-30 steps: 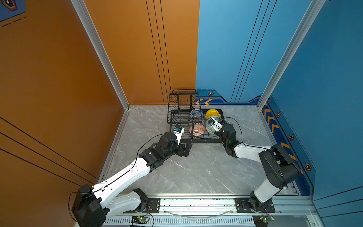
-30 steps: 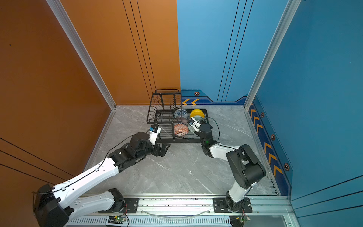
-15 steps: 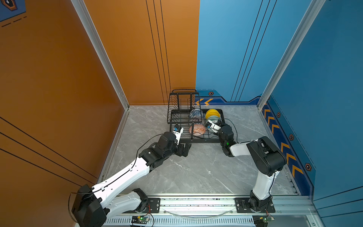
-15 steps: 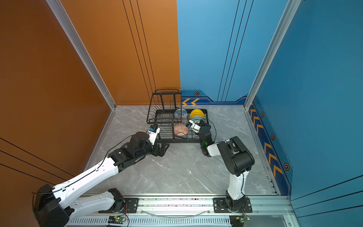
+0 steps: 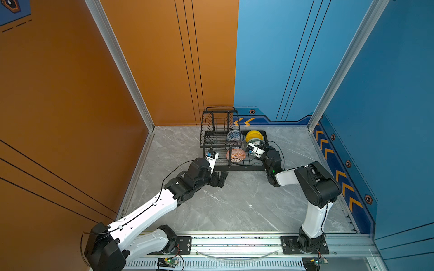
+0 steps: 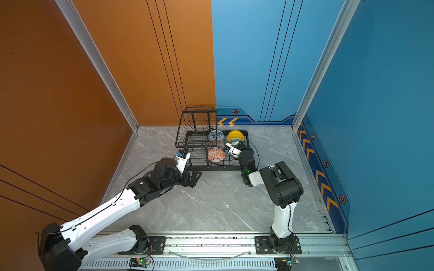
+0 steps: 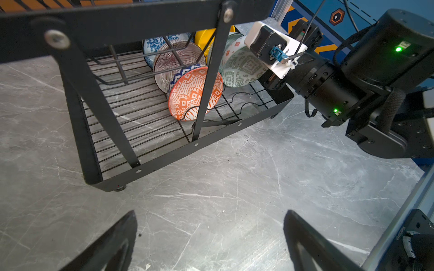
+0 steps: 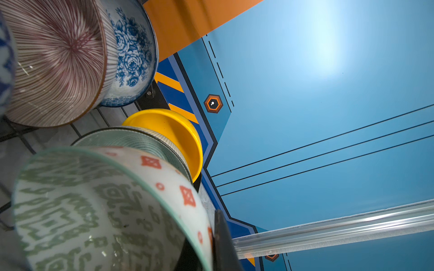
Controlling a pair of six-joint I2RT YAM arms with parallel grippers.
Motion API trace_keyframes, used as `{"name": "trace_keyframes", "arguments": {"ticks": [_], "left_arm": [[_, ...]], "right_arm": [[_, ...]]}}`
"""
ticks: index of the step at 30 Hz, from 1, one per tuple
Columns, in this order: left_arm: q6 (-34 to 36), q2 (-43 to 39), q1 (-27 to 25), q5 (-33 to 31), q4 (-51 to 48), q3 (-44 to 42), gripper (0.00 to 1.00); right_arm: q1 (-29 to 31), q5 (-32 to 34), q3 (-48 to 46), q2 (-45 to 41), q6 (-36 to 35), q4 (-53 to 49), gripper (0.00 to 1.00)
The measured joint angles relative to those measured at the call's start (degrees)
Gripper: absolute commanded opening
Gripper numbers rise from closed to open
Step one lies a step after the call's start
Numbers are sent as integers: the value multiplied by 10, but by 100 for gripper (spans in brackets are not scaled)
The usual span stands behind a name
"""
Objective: Load the bowls into the dish rack
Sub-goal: 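Lower the grey-green bowl upright into the rack beside the mint bowl with right gripper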
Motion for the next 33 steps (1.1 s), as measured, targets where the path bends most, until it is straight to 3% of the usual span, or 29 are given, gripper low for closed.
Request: {"name": "trace_keyframes", "arguments": {"ticks": [17, 33], "left_arm": [[0, 0, 9, 1, -2, -1, 98], [0, -5, 14, 4, -4, -3, 98]], "right_arm": [[-6, -27, 1, 21, 5, -12, 0], [-7, -48, 1, -15, 23, -100, 0]]}}
